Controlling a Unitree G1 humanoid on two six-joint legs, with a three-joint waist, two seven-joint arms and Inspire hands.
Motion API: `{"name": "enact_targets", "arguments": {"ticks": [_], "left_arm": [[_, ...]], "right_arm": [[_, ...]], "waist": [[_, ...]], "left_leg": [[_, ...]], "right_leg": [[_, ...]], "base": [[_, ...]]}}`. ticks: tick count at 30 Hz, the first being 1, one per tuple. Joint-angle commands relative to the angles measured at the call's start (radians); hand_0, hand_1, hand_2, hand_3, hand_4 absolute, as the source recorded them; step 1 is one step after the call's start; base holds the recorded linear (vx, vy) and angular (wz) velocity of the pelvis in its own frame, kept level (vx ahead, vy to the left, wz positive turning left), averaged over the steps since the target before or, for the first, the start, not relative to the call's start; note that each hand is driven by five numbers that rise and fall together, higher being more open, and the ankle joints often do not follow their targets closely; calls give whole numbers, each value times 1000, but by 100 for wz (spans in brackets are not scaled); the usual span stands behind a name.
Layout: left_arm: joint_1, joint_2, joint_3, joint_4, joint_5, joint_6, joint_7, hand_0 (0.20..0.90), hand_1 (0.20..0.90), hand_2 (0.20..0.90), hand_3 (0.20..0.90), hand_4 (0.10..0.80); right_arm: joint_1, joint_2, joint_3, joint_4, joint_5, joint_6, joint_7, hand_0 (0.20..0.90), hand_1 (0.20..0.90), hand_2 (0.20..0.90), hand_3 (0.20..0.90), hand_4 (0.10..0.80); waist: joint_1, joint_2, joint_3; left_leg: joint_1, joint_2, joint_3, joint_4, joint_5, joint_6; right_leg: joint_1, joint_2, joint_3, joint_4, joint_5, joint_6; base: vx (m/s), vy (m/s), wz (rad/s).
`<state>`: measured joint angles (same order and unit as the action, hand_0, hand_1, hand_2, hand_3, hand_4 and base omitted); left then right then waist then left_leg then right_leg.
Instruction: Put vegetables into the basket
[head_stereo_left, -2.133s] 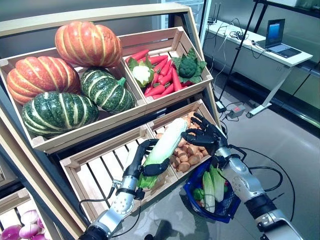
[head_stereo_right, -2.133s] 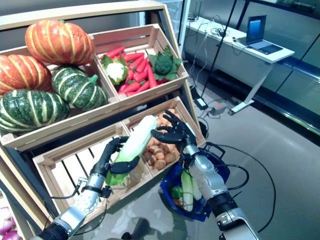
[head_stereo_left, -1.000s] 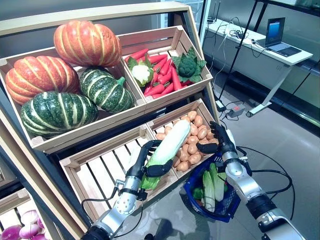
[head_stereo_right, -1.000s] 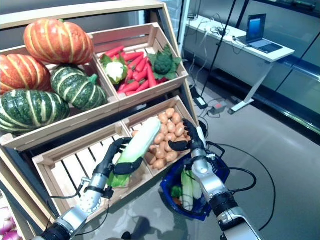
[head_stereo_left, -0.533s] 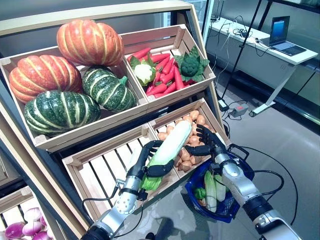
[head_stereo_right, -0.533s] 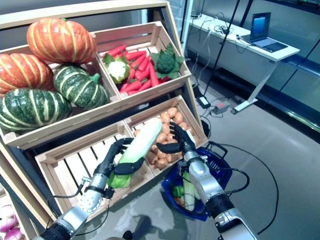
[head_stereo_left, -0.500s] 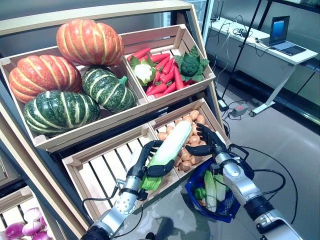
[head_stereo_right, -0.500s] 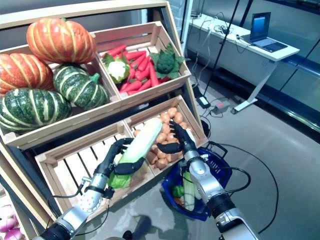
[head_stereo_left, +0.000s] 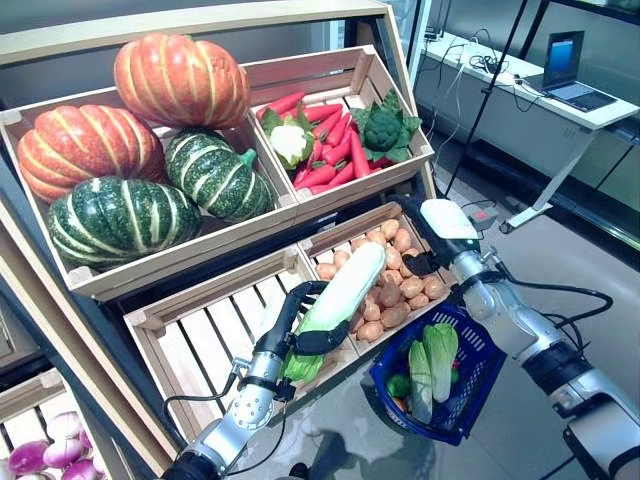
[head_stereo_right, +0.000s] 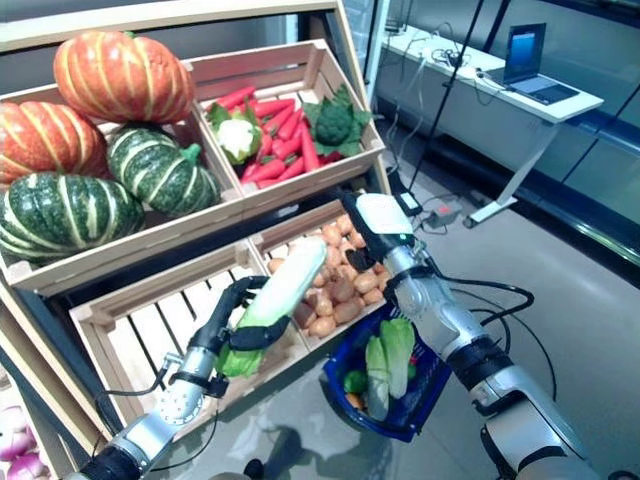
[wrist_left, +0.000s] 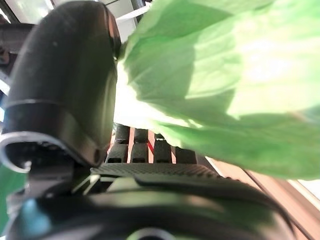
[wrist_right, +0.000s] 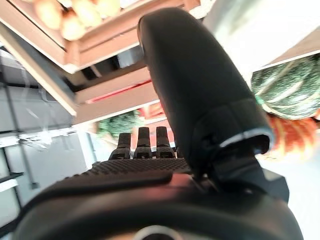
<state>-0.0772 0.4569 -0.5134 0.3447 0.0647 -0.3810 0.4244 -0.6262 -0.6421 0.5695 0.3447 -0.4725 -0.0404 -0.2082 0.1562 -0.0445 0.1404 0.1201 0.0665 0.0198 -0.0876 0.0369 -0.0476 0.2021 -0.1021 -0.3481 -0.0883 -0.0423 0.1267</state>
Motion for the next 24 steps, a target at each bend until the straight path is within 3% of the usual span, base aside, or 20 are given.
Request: {"name": "enact_targets", "arguments": {"ticks": [1,13,24], "left_arm": [[-121,40,9,-104,7,-171,15,300,300,300,300,400],[-114,56,22,-105,4,-194,-30,300,300,300,300,400],[-119,55,25,-92,0,-207,-62,300,300,300,300,400]], "right_arm": [[-167,-75,73,-75,-6,-62,8,900,900,900,900,800],[-290,-115,231,-44,-12,-117,304,900,900,900,900,800],[-375,-104,315,-32,-65,-210,332,900,900,900,900,800]], "waist": [[19,-46,-50],[52,-70,-53],[73,-86,-57]], "left_leg": [[-13,2,-2,0,-88,-10],[-16,4,-20,0,-80,-21],[-24,0,-36,0,-72,-24]], "right_leg": [[-12,-52,-12,1,33,-2],[-4,-49,-32,1,30,-5],[-3,-45,-41,1,31,-7]], "base": [[-1,-11,14],[1,-3,3],[0,-4,1]]}}
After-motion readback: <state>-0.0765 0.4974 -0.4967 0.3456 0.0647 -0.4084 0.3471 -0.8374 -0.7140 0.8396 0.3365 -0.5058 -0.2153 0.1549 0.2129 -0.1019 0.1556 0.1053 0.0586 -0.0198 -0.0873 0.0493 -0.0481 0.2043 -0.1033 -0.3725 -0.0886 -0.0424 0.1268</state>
